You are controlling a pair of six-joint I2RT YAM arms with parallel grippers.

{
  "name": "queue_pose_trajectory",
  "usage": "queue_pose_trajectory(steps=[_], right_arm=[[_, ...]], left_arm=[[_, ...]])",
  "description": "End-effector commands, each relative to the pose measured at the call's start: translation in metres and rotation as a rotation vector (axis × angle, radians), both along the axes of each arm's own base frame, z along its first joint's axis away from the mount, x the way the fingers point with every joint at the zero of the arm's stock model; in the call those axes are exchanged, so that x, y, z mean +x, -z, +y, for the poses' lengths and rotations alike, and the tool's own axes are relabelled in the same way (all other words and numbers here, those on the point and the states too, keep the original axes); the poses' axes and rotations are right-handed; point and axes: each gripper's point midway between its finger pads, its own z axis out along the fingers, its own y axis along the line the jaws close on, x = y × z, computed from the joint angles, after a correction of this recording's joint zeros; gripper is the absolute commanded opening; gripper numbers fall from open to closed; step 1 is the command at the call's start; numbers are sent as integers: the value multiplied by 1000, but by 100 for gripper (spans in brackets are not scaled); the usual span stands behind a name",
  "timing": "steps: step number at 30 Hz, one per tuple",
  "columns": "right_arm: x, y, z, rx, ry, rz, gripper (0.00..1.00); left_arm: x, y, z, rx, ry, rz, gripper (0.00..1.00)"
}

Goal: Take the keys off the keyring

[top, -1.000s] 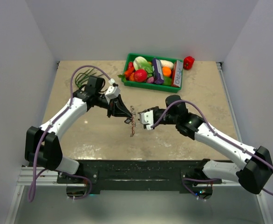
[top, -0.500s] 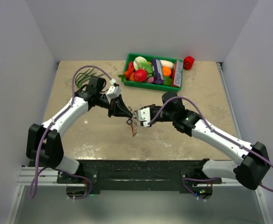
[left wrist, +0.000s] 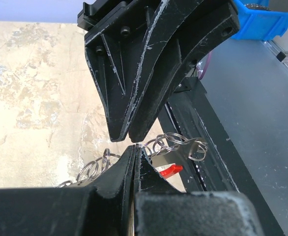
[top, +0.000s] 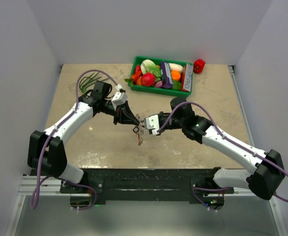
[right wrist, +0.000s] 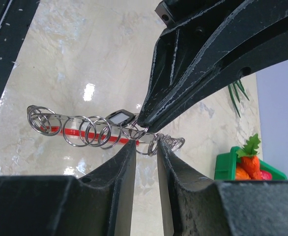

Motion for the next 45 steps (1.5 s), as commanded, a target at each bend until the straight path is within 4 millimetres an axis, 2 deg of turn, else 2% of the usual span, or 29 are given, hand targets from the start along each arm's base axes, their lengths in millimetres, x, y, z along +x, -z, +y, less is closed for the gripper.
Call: queue_pose_trajectory(steps=[1,14,19,26,31,34,37,39,45], right_arm=[[-6,-14,7,29,-43,-8,27],[-5,1,11,12,-40,4,33],[-6,-1,13,23,-41,15,34],[-10,-3,14,33,-59,29,23],[-13,1,14,20,-75,33,22],[-14,2,14,19,-79,32,17],[-13,4,14,15,-76,26,5],[-11,5,13,12,-69,18,1],[-9,9,11,10,-52,1,0]], left_arm=[[-29,-54,3,-224,153,-28,0],[-29,-57,3,-228,152,-33,0],[-29,-58,3,-229,150,-36,0],[-29,-57,3,-229,149,-34,0],[-29,-58,3,-228,150,-34,0],[-28,-57,3,-226,149,-32,0],[-28,-57,3,-228,150,-33,0],[-29,-58,3,-228,150,-34,0],[-30,-61,3,-232,150,-46,0]])
